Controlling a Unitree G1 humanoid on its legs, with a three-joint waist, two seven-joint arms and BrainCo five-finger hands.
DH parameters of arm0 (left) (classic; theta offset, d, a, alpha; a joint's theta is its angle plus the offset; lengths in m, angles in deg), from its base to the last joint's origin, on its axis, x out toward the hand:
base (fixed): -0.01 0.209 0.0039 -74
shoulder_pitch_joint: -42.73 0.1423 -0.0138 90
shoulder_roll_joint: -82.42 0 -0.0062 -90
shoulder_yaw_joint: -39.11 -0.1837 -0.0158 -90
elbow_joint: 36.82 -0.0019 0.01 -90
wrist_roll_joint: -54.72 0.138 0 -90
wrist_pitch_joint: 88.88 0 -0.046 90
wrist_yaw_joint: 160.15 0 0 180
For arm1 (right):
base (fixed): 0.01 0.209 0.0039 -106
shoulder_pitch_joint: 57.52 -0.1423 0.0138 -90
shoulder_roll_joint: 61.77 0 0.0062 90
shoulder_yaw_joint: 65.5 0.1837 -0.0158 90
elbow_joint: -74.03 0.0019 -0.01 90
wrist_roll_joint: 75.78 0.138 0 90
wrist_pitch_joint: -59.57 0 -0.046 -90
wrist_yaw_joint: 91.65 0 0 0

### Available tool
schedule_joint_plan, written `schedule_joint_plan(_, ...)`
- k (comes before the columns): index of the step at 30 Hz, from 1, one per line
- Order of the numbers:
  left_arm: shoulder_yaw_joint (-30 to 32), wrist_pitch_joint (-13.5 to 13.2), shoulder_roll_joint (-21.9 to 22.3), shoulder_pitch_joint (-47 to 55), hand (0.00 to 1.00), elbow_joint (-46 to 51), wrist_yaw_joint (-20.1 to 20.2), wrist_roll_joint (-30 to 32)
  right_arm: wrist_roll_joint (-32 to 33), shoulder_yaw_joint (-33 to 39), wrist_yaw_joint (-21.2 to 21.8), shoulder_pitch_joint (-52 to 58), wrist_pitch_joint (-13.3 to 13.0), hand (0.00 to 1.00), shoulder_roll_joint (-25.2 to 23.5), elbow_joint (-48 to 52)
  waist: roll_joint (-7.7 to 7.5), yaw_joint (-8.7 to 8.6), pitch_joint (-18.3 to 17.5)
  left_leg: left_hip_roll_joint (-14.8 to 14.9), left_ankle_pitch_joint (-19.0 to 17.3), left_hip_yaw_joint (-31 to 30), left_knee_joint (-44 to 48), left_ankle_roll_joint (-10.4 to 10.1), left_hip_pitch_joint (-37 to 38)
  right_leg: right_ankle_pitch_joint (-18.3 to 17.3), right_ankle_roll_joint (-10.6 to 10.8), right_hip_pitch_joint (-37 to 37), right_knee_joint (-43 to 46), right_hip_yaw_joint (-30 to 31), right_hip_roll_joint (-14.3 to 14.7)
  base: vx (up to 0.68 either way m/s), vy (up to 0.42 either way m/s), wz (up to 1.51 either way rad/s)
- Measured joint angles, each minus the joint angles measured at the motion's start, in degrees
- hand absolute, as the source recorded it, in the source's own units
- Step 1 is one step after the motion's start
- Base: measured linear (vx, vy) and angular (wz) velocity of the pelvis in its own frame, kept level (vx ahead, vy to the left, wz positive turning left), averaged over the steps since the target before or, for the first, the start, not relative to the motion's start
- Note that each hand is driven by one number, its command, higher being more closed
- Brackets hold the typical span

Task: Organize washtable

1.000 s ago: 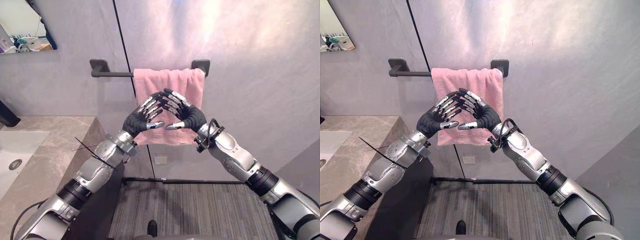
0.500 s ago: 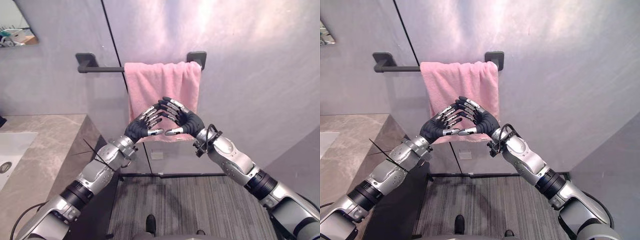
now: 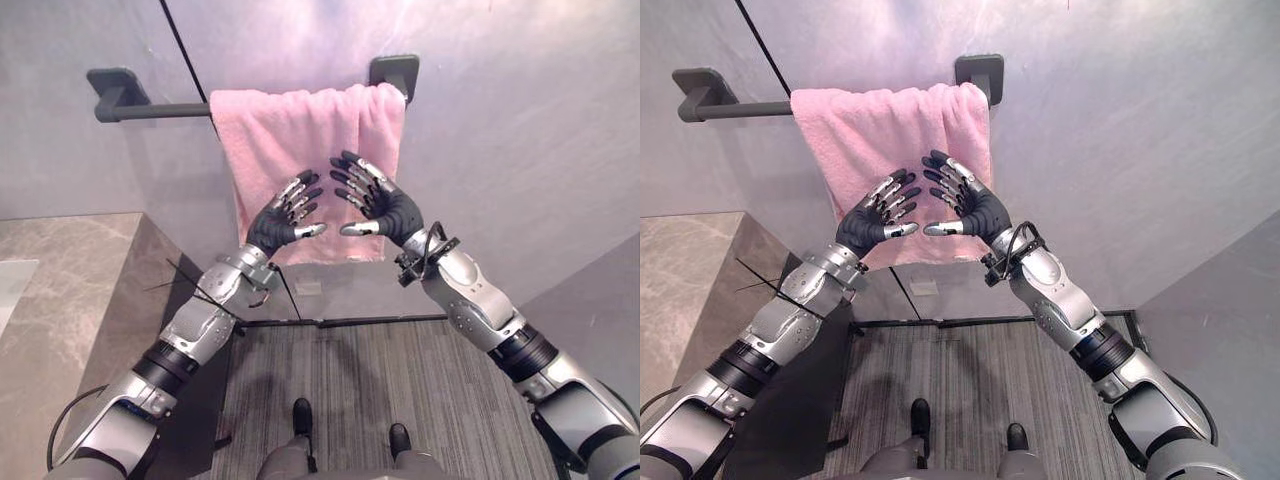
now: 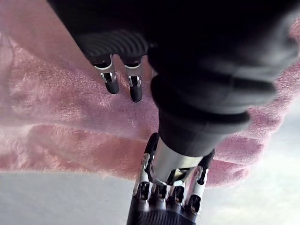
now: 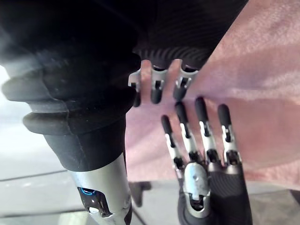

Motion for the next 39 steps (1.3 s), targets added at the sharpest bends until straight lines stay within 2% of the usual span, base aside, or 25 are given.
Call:
schedule_joint_plan(3, 6.2, 0.1, -1.4, -7.6, 0.0, -9.6, -0.3, -0.1, 0.9, 0.0, 0.3, -3.6, -0.2, 0.0, 0.0, -2.2, 0.12, -0.79, 2.4, 0.1, 0.2, 0.7, 0.0, -0.2, -0.3, 0.0, 0.0, -1.1, 1.0, 0.6, 0.1, -0.03, -0.031, -0.14)
schedule_joint_plan(6, 6.8, -0.2, -2.6, -9.3, 0.0, -9.4, -0.2, -0.1, 1.2, 0.0, 0.3, -3.6, -0.2, 0.0, 0.0, -3.6, 0.35, -1.46, 3.0, 0.1, 0.2, 0.8, 0.0, -0.2, -0.9, 0.0, 0.0, -1.9, 1.2, 0.9, -0.1, 0.0, -0.01, -0.01)
schedule_joint_plan(15, 8.1, -0.3, -3.3, -12.9, 0.0, -9.4, -0.2, -0.1, 1.4, 0.0, 0.6, -3.5, -0.2, 0.0, -1.5, -3.6, 0.41, -0.89, 5.5, 0.2, 0.4, 1.3, 0.0, -0.7, -2.9, 0.0, 0.1, -5.3, 3.3, 1.8, 0.1, -0.02, -0.02, -0.04)
schedule_joint_plan(26, 13.5, -1.2, -3.4, -14.1, 0.0, -11.3, -0.3, -0.1, 1.7, 0.3, 0.5, -0.4, -0.2, 0.0, -2.0, -3.5, 0.44, -0.91, 7.2, 0.1, 0.9, 1.1, 0.0, -0.6, -3.9, 0.1, 0.3, -7.0, 5.0, 1.6, 0.1, -0.01, -0.038, 0.01)
schedule_joint_plan(30, 14.2, -1.2, -3.3, -14.9, 0.0, -11.6, -0.4, -0.1, 1.7, 3.9, 0.3, 0.7, -0.2, 0.0, -2.1, -3.5, 0.51, -1.69, 7.4, 0.0, 0.8, -0.2, 0.0, -0.4, -4.7, 0.0, 0.1, -7.1, 5.1, 0.4, 0.0, 0.0, -0.049, 0.13)
schedule_joint_plan(34, 14.6, -1.2, -3.2, -15.3, 0.0, -12.0, -0.4, 0.0, 3.0, 8.1, -0.3, 0.7, -0.6, 0.0, -2.0, -3.9, 0.58, -1.56, 7.5, -0.1, 0.9, -0.7, 0.0, -0.5, -5.2, 0.0, 0.5, -7.9, 6.0, 0.1, 0.1, 0.01, -0.054, 0.05)
schedule_joint_plan(39, 18.9, -1.3, 0.7, -15.0, 0.0, -12.5, -0.4, 0.0, 5.7, 14.2, -2.9, 0.1, -2.2, 0.0, -1.6, -8.6, 0.98, -1.46, 7.9, -0.1, 0.9, -2.0, 0.0, -0.5, -5.1, -0.9, 0.4, -7.9, 7.5, -1.0, 0.1, 0.02, -0.055, 0.1)
